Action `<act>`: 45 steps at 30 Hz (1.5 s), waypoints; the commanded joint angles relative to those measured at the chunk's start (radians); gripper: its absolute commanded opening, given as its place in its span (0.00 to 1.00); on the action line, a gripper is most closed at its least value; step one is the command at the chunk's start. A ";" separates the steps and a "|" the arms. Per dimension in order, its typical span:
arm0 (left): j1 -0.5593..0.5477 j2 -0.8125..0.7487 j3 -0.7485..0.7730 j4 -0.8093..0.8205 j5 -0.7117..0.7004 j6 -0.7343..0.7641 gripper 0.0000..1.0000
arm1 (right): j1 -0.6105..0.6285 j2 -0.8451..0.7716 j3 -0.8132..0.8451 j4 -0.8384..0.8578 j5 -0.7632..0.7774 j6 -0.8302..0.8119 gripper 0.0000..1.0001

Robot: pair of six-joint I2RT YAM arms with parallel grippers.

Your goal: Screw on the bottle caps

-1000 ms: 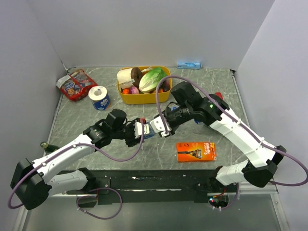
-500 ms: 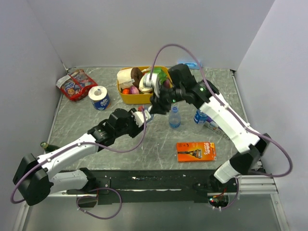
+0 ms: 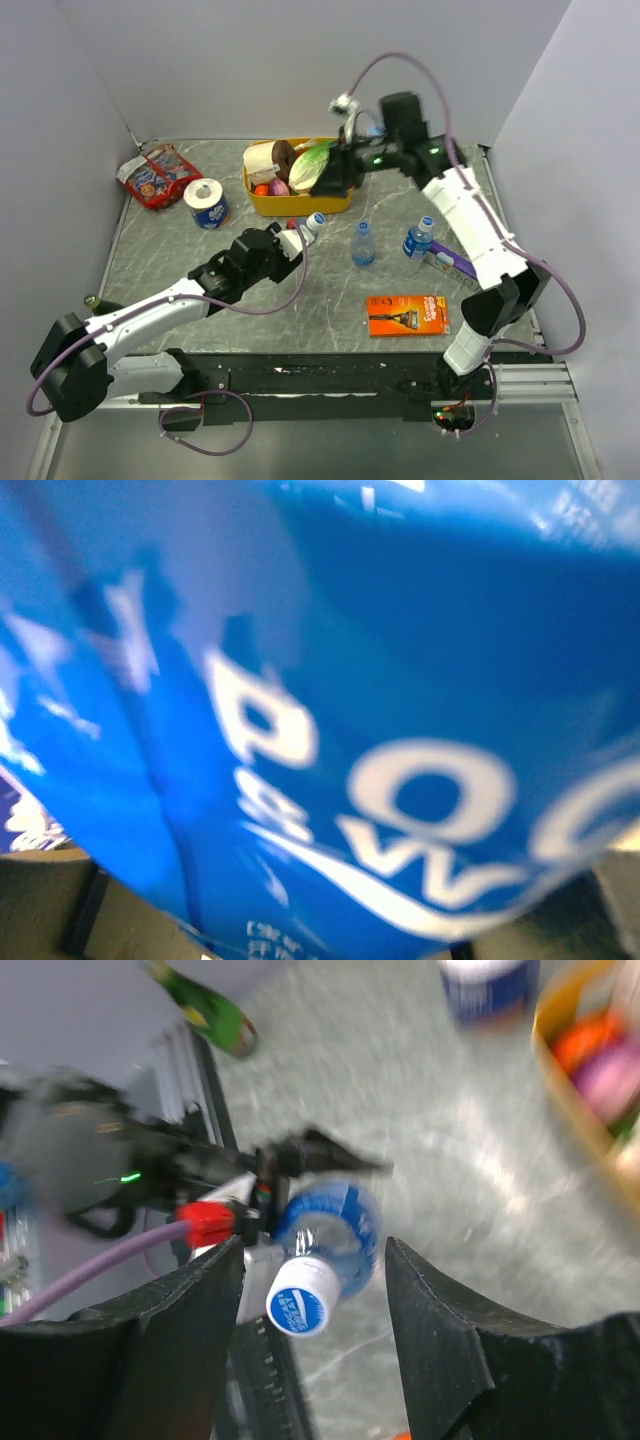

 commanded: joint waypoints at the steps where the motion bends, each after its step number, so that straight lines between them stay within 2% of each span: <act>1: 0.015 -0.066 -0.015 -0.078 0.261 0.064 0.01 | -0.060 -0.089 0.131 -0.121 -0.295 -0.428 0.66; 3: 0.016 -0.087 -0.016 -0.143 0.407 0.141 0.01 | -0.019 -0.151 0.102 -0.245 -0.252 -0.659 0.66; 4: 0.016 -0.094 -0.016 -0.158 0.443 0.200 0.01 | 0.007 -0.171 0.064 -0.364 -0.222 -0.892 0.66; 6: 0.016 -0.110 -0.022 -0.171 0.508 0.234 0.01 | 0.085 -0.234 0.005 -0.436 -0.107 -1.075 0.66; 7: 0.014 -0.114 -0.022 -0.189 0.520 0.251 0.01 | 0.113 -0.256 -0.059 -0.481 -0.064 -1.225 0.66; 9: 0.016 -0.117 -0.021 -0.198 0.549 0.291 0.01 | 0.188 -0.320 -0.128 -0.474 0.036 -1.318 0.68; 13: 0.016 -0.112 -0.009 -0.209 0.569 0.328 0.01 | 0.265 -0.374 -0.254 -0.445 0.116 -1.471 0.69; 22: 0.014 -0.117 0.022 -0.214 0.592 0.326 0.01 | 0.326 -0.357 -0.268 -0.418 0.147 -1.442 0.67; 36: 0.016 -0.123 0.028 -0.197 0.597 0.302 0.01 | 0.354 -0.326 -0.280 -0.398 0.170 -1.427 0.58; 39: 0.016 -0.121 0.028 -0.191 0.594 0.297 0.01 | 0.353 -0.322 -0.279 -0.391 0.168 -1.406 0.49; 40: 0.016 -0.121 0.025 -0.188 0.591 0.293 0.01 | 0.354 -0.320 -0.274 -0.390 0.165 -1.396 0.41; 42: 0.016 -0.118 0.019 -0.166 0.580 0.281 0.01 | 0.353 -0.313 -0.270 -0.373 0.161 -1.352 0.32; 43: 0.016 -0.118 0.016 -0.154 0.568 0.255 0.01 | 0.353 -0.310 -0.271 -0.364 0.164 -1.329 0.23; 44: 0.016 -0.115 0.013 -0.140 0.530 0.232 0.01 | 0.351 -0.307 -0.273 -0.343 0.168 -1.292 0.19; 45: 0.014 -0.114 0.011 -0.084 0.492 0.196 0.01 | 0.351 -0.300 -0.282 -0.282 0.174 -1.174 0.15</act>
